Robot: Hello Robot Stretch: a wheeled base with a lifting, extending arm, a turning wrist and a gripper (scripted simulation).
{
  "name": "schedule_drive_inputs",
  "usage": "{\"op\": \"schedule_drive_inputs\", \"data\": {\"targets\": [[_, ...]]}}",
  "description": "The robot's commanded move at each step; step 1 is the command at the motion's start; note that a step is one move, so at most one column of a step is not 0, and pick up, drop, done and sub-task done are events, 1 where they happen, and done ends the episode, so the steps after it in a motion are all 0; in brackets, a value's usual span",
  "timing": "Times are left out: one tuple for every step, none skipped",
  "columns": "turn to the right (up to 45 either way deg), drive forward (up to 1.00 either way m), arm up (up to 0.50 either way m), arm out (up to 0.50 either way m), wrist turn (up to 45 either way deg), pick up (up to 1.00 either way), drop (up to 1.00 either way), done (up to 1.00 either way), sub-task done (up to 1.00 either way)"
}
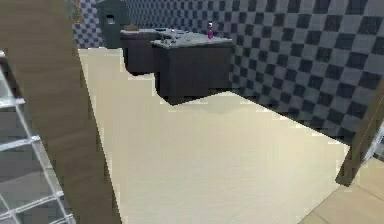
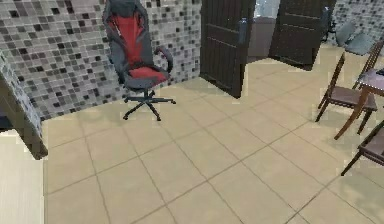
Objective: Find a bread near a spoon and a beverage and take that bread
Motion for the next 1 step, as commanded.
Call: {"op": "schedule_drive_inputs", "data": {"targets": [[45.0,0.00,0.00,0.00,0.0,0.00,0.00,0.00,0.00]]}}
